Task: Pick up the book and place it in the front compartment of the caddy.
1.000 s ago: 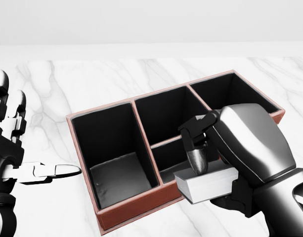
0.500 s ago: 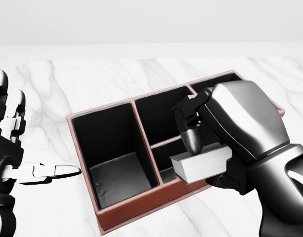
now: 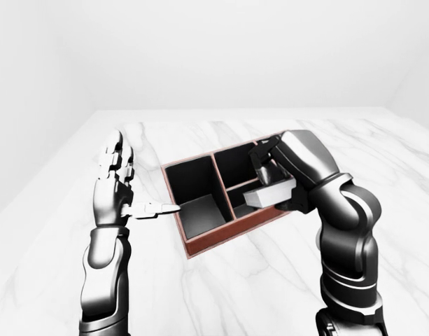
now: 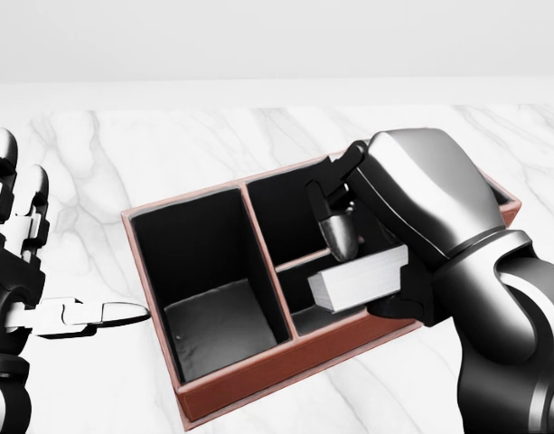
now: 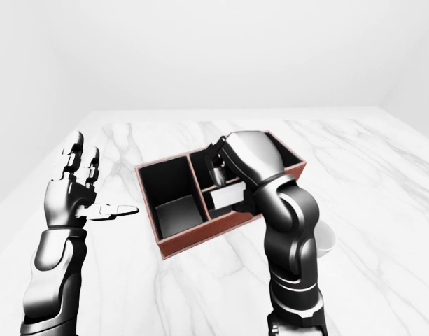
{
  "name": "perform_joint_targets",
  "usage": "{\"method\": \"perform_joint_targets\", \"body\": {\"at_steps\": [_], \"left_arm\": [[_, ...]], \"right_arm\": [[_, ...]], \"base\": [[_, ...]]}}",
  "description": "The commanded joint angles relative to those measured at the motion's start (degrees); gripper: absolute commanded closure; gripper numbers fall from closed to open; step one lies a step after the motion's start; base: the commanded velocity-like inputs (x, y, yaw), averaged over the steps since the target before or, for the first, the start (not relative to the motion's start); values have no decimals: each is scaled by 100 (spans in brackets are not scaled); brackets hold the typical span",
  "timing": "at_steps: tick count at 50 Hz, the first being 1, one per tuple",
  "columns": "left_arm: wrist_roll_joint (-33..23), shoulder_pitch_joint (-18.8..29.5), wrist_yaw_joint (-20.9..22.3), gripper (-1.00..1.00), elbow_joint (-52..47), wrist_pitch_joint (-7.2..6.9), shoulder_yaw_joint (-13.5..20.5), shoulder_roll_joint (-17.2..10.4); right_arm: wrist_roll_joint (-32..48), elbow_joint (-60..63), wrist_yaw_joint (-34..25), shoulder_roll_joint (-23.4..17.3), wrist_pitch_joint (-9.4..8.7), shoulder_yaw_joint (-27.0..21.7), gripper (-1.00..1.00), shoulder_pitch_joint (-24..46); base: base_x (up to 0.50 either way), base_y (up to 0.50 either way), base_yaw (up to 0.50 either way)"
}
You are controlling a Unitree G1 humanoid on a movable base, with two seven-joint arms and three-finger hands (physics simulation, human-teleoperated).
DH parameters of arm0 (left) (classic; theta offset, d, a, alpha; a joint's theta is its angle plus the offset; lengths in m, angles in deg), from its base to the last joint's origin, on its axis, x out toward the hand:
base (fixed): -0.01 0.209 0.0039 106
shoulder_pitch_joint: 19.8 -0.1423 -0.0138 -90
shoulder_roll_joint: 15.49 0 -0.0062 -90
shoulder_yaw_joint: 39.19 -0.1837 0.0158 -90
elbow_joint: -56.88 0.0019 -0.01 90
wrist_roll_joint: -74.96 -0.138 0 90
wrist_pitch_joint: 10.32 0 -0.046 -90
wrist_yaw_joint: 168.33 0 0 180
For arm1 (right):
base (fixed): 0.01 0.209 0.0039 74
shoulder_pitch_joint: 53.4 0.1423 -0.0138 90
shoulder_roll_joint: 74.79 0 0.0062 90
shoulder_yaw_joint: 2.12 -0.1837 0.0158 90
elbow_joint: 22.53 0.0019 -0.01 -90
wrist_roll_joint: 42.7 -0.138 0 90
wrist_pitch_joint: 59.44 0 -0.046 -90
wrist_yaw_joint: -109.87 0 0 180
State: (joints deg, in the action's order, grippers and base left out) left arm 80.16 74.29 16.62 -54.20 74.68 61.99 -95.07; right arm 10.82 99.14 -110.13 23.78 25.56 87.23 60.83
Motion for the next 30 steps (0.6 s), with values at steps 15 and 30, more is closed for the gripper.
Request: {"method": "perform_joint_targets", "body": {"at_steps": [15,30], "left_arm": [[-30,7,-6,-95,-7,0,1,-3],[-29,11,-11,-96,-13,0,8,-5]], "right_arm": [[60,-268,1,23,0,39,100,481],[125,-404,1,50,0,87,100,787]], "base": [[0,0,0],[0,0,0]]}}
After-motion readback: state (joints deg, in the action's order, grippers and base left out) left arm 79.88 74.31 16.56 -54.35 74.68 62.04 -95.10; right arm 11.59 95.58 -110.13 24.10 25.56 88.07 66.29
